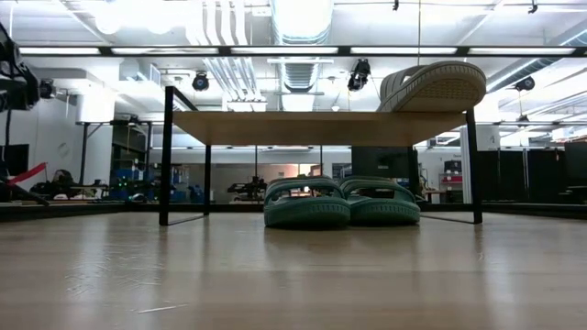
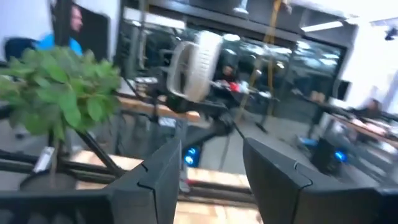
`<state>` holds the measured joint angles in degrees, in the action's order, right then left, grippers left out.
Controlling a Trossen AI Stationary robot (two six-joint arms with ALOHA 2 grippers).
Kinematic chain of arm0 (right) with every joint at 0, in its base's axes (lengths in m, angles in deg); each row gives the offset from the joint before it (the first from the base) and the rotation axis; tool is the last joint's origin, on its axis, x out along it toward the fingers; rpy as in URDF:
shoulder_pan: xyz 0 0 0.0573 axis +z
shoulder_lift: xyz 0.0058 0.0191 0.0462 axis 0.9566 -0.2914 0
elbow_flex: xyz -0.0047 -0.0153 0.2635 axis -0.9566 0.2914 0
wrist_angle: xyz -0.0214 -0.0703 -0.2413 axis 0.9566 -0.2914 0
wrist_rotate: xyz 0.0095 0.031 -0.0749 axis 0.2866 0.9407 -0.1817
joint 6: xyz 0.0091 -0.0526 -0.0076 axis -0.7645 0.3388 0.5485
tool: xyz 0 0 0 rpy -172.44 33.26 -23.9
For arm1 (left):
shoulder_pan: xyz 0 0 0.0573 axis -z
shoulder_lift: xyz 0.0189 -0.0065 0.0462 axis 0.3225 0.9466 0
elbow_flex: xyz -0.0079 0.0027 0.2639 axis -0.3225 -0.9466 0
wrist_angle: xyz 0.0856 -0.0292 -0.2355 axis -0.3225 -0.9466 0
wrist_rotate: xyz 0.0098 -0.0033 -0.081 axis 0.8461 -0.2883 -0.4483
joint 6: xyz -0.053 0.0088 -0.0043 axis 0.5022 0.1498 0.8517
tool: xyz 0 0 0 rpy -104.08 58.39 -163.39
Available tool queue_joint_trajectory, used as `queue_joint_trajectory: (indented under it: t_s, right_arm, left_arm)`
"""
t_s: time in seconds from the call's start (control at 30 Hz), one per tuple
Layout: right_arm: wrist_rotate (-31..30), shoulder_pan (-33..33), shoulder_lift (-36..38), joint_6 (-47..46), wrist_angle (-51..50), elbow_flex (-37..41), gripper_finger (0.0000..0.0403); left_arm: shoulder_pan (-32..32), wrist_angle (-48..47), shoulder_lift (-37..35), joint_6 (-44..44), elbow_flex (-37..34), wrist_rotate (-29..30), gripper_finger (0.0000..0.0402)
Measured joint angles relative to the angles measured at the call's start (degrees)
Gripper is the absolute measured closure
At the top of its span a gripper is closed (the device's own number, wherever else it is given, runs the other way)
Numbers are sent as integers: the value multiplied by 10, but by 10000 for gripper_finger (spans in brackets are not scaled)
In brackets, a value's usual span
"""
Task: Pick and place slides into the shelf
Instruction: Put the gray slides on the shelf
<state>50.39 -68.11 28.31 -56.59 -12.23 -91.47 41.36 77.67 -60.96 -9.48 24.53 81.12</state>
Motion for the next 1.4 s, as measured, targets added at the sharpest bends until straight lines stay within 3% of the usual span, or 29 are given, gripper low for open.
queue_joint_trajectory:
  t_s: [0.23,0.43,0.67,0.87,1.1,1.4]
  right_arm:
    - [21,-8,-50,58,13,-35,239]
    - [85,1,-118,73,12,-90,239]
    - [88,2,-177,114,-34,-160,239]
    - [87,2,-209,143,-100,-216,239]
    - [27,0,-200,175,-194,-273,239]
    - [31,-3,-155,181,-228,-288,238]
  left_arm:
    - [-55,27,34,-5,2,-43,401]
    - [-132,27,76,5,11,-78,401]
    - [-207,35,114,10,49,-122,401]
    - [-246,27,162,-2,72,-119,401]
    - [-250,18,190,-7,86,-122,401]
    - [-250,19,176,-2,81,-134,401]
